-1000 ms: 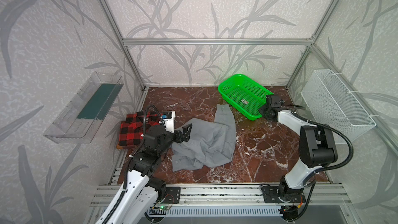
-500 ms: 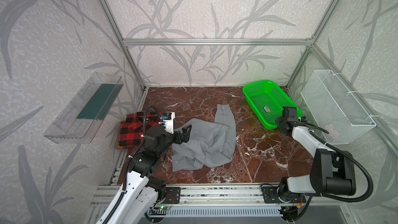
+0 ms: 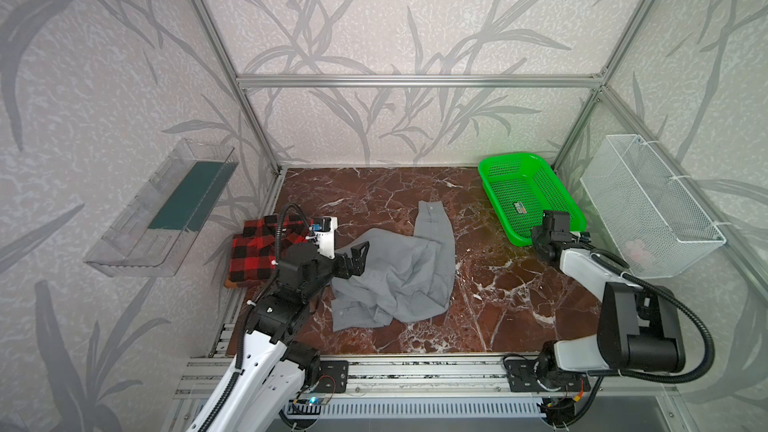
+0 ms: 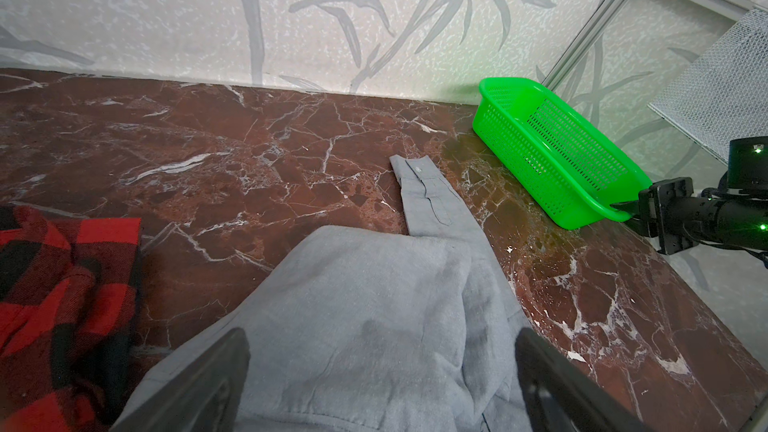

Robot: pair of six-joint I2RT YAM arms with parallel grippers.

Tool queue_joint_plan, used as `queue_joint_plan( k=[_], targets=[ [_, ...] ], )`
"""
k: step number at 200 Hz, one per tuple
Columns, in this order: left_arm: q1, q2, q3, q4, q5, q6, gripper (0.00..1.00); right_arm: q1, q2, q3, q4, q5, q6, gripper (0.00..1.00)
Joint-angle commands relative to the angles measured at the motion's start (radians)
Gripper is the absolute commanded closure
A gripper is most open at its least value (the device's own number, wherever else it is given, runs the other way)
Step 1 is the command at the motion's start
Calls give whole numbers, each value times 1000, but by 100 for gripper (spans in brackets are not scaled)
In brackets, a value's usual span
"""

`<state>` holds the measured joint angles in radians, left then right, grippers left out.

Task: Fold and stack the long sleeve shirts
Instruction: 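Release the grey shirt onto the table and nudge the basket with the right gripper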

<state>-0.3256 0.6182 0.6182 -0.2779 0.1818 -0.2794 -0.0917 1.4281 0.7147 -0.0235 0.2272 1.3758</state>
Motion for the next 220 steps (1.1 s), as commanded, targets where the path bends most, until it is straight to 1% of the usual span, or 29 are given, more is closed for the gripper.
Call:
queue_joint_plan(
  k=[1, 38, 73, 100, 110, 134, 158, 194, 208, 220],
  targets=[
    [-1, -4, 34, -12, -9, 25, 1, 8, -34, -32, -83, 41, 136, 100],
    [-2, 3, 37, -11, -4, 27, 1, 9, -30, -26, -95, 91, 193, 100],
    [-2, -9, 34, -20, -10, 31, 1, -12, -11, 6, -117, 114, 162, 100],
    [-2, -9, 34, -21, -10, 32, 1, -20, -32, 41, -173, 155, 119, 90],
    [-1, -6, 33, -21, -9, 34, 1, -22, -43, 49, -184, 170, 112, 84],
    [-1, 1, 36, -15, -5, 33, 1, -27, -56, 47, -191, 172, 106, 75],
    [-2, -3, 38, -19, -6, 35, 1, -35, -86, 24, -174, 179, 95, 63],
    [-2, -22, 34, -25, -18, 36, 1, -47, -178, -6, -185, 188, 32, 34],
    [-1, -25, 33, -21, -25, 35, 1, -47, -230, -21, -192, 168, 1, 26],
    [-1, -23, 35, -20, -31, 33, 1, -46, -272, -27, -205, 128, -36, 21]
  ],
)
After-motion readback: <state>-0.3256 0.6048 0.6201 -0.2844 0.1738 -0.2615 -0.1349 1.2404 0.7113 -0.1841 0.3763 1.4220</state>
